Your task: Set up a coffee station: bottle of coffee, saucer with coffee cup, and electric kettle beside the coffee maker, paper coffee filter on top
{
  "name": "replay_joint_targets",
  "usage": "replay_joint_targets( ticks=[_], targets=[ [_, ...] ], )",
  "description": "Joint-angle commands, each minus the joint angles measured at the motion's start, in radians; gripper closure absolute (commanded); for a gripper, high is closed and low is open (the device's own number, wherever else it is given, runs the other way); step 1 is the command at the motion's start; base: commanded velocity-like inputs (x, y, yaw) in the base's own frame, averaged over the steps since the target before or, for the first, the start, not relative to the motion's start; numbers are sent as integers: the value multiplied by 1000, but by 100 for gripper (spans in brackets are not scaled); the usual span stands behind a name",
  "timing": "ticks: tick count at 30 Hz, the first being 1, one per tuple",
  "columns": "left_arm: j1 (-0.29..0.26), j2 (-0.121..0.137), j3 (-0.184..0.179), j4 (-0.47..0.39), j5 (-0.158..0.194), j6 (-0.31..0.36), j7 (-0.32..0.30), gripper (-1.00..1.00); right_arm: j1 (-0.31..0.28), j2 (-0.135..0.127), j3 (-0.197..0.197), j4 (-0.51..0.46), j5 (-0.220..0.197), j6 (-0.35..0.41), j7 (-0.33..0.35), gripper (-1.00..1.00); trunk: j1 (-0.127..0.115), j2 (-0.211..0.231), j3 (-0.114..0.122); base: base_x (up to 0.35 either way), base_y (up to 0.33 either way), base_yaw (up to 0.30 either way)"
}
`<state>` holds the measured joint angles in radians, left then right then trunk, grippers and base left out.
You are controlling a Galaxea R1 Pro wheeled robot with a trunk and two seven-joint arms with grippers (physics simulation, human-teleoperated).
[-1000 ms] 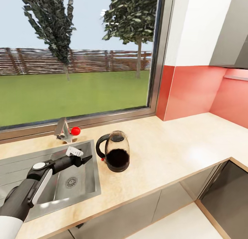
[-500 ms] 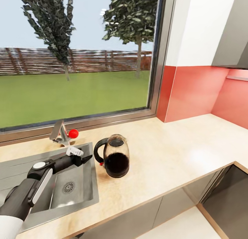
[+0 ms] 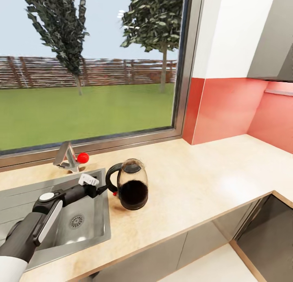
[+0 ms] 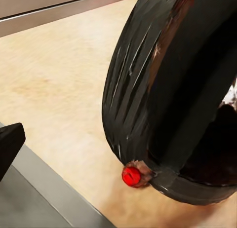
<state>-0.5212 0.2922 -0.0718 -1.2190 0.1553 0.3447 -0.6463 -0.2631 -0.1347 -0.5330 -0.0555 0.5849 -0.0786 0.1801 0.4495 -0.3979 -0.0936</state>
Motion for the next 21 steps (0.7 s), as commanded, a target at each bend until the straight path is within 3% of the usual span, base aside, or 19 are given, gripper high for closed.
replay_joint_targets(
  ticks=[1, 21],
  targets=[
    [-1, 1, -1, 0, 10, 9, 1, -100, -1, 0, -9, 0, 7, -3, 4, -100, 1, -2, -2, 0, -5, 0],
    [-3, 1, -3, 0, 10, 8, 2, -100, -1, 0, -9, 0, 7, -3, 4, -100, 1, -2, -2, 84, -40, 0]
  ],
)
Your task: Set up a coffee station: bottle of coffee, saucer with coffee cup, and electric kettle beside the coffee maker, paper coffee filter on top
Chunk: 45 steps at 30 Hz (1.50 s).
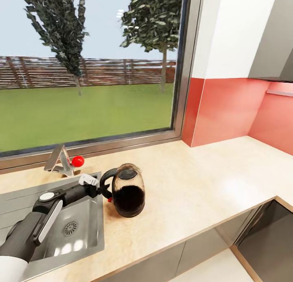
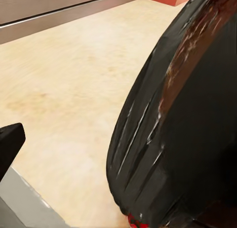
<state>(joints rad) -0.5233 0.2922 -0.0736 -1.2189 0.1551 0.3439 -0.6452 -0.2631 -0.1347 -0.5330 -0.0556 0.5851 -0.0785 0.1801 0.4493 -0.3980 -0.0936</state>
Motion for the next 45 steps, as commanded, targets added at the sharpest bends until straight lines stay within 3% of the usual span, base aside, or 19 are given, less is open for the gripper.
replay_joint_targets(
  ticks=[1, 25, 26, 45],
  targets=[
    [-1, 1, -3, -1, 9, 9, 1, -100, -1, 0, -9, 0, 7, -3, 4, -100, 1, -2, -2, 106, -130, 0],
    [0, -2, -5, -9, 10, 9, 6, -100, -1, 0, -9, 0, 7, -3, 4, -100, 1, -2, -2, 14, -11, 0],
    [-3, -2, -4, -9, 11, 11, 7, 100, -1, 0, -9, 0, 7, -3, 4, -100, 1, -2, -2, 0, 0, 0],
    [-3, -2, 5, -10, 20, 10, 6, 100, -1, 0, -9, 0, 8, -3, 4, -100, 1, -2, -2, 0, 0, 0]
  ],
)
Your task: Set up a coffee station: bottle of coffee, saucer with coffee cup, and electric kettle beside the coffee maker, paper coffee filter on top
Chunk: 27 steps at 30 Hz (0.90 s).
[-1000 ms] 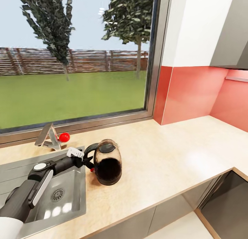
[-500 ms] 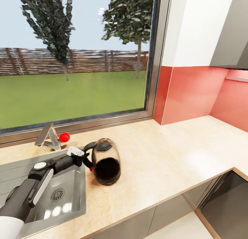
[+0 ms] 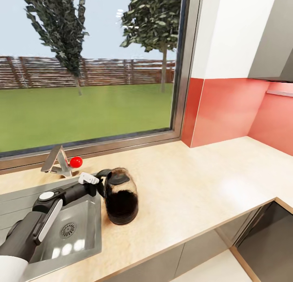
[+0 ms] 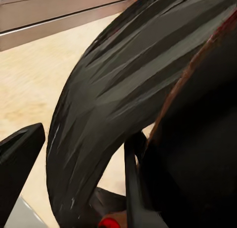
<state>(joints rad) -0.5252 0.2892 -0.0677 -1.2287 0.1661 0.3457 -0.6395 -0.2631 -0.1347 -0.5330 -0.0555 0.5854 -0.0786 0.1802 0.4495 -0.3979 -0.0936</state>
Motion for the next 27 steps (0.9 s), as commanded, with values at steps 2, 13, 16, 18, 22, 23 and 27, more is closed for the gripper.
replay_joint_targets(
  ticks=[2, 13, 16, 18, 22, 23, 27],
  targets=[
    [-2, 1, -1, -1, 10, 8, 1, 100, -1, 0, -9, 0, 7, -3, 4, -100, 1, -2, -2, 0, 0, 0],
    [-12, -1, -1, -2, 12, 9, 1, 100, 1, 0, -9, 0, 8, -3, 4, -100, 1, -2, -2, 0, 0, 0],
    [-12, -1, -1, -2, 12, 9, 1, 100, 1, 0, -9, 0, 7, -3, 4, -100, 1, -2, -2, 0, 0, 0],
    [-12, -1, -1, -2, 12, 9, 2, 100, 1, 0, -9, 0, 7, -3, 4, -100, 1, -2, -2, 0, 0, 0],
    [-13, -1, 0, -2, 16, 27, 4, 100, 1, 0, -9, 0, 7, -3, 4, -100, 1, -2, -2, 0, 0, 0],
    [-14, -1, 0, -3, 21, 36, 5, 100, 1, 0, -9, 0, 7, -3, 4, -100, 1, -2, -2, 0, 0, 0],
    [-39, -1, 4, -4, 44, 71, 33, 100, 1, 1, -9, 0, 7, -3, 4, -100, 1, -2, -2, 0, 0, 0]
  ],
)
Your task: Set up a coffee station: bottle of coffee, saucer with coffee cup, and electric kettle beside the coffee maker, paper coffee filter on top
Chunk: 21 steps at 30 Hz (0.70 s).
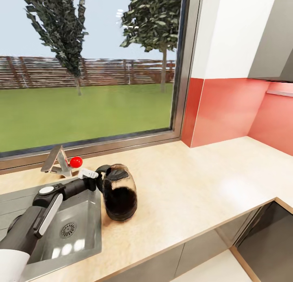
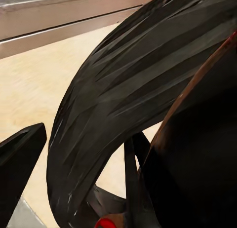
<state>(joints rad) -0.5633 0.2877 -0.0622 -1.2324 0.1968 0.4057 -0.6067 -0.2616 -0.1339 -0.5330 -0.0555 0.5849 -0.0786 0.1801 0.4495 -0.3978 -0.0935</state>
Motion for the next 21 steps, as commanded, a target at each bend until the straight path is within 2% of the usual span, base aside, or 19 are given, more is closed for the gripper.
replay_joint_targets(
  ticks=[1, 3, 5, 9, 15, 21],
  targets=[
    [-7, 1, 4, -1, 16, 16, 12, 100, -1, 0, -9, 0, 7, -3, 4, -100, 1, -2, -2, 0, 0, 0],
    [-16, 1, 28, -11, 19, 37, 37, 100, -1, 1, -9, 0, 6, -3, 4, -100, 1, -2, -2, 0, 0, 0],
    [-18, 1, 42, -32, 19, 80, 45, 100, -1, 2, -9, -1, 6, -3, 4, -100, 1, -2, -2, 0, 0, 0],
    [-10, 1, 65, -68, 19, 110, 48, 100, -1, 3, -9, -1, 3, -3, 4, -100, 1, -2, -2, 0, 0, 0],
    [-7, 1, 72, -79, 18, 118, 51, 100, -1, 5, -12, -4, 0, -3, 4, -100, 1, -2, -2, -4, -9, 22],
    [-4, 1, 71, -79, 18, 118, 81, 100, -1, 8, -13, -3, 0, -3, 4, -100, 1, -2, -2, -147, -187, 237]
  ],
)
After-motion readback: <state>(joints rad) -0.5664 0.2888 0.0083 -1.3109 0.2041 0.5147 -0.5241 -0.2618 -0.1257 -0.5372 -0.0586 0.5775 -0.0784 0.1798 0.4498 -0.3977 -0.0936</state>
